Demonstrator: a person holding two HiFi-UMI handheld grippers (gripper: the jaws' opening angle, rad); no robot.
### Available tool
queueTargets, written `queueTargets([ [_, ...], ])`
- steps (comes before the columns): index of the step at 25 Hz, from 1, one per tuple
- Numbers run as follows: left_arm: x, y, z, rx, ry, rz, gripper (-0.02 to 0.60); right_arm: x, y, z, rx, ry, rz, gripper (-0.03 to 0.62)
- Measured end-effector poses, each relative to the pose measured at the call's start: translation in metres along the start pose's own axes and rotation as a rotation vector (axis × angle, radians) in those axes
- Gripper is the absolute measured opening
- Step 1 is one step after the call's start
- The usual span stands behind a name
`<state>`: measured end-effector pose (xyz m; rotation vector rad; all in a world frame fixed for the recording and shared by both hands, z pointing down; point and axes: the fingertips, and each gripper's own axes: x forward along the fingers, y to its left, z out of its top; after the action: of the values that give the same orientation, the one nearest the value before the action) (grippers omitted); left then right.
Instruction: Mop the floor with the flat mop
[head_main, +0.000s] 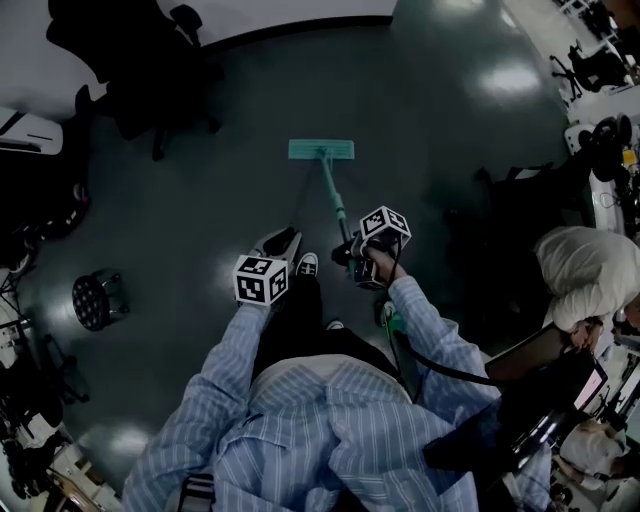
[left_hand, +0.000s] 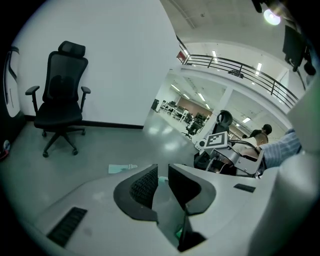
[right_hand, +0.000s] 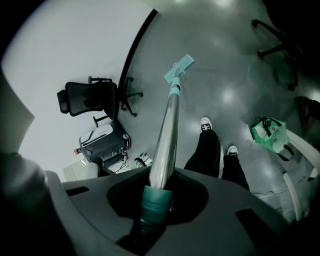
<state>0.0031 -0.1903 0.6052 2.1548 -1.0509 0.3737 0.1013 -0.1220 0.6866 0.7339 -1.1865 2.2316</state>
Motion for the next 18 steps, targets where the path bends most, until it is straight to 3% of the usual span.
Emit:
queueTargets([
  [9, 0.023, 0.062, 0.053, -0.036, -0.019, 0.043, 0.069, -0.007, 0.059, 0.093, -0.023, -0.005, -0.036, 0.057],
  [18, 0.030, 0.108, 0.056, -0.098, 0.002, 0.080, 0.069, -0.004, 0.113, 0.187, -0.031, -0.055, -0.029, 0.057],
])
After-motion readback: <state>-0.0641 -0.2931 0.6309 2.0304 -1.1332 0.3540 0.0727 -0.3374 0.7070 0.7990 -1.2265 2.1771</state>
